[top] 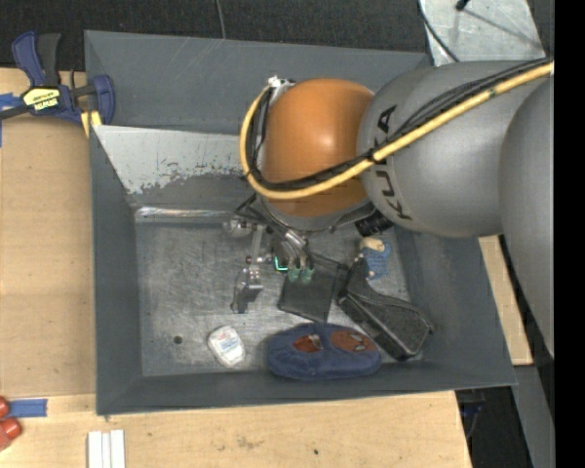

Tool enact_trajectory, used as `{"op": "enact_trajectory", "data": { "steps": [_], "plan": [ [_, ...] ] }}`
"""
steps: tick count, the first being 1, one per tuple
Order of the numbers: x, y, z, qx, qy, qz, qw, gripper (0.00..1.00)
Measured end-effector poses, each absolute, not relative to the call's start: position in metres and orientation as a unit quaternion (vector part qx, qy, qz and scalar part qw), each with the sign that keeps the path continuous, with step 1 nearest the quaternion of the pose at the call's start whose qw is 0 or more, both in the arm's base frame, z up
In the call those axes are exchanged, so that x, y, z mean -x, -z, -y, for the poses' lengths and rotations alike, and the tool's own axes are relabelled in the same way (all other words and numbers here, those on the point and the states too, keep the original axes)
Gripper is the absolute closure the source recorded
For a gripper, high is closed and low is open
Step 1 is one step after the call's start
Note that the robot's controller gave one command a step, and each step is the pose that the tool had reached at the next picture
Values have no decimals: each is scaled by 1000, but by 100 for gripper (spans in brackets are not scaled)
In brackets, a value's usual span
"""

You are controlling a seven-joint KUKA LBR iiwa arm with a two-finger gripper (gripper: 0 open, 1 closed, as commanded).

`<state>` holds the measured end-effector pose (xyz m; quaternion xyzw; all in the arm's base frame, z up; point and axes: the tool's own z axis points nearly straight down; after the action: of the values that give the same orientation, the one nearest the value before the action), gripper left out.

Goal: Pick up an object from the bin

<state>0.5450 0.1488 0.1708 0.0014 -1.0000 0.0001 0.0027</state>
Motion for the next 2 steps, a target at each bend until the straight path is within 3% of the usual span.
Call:
{"op": "enact_trajectory", "data": {
  "steps": [1, 2],
  "plan": [
    [-595, -73, -29, -181, 2, 983, -3, 0],
    [-575, -101, 13, -382, 0, 924, -2, 0]
  ]
}}
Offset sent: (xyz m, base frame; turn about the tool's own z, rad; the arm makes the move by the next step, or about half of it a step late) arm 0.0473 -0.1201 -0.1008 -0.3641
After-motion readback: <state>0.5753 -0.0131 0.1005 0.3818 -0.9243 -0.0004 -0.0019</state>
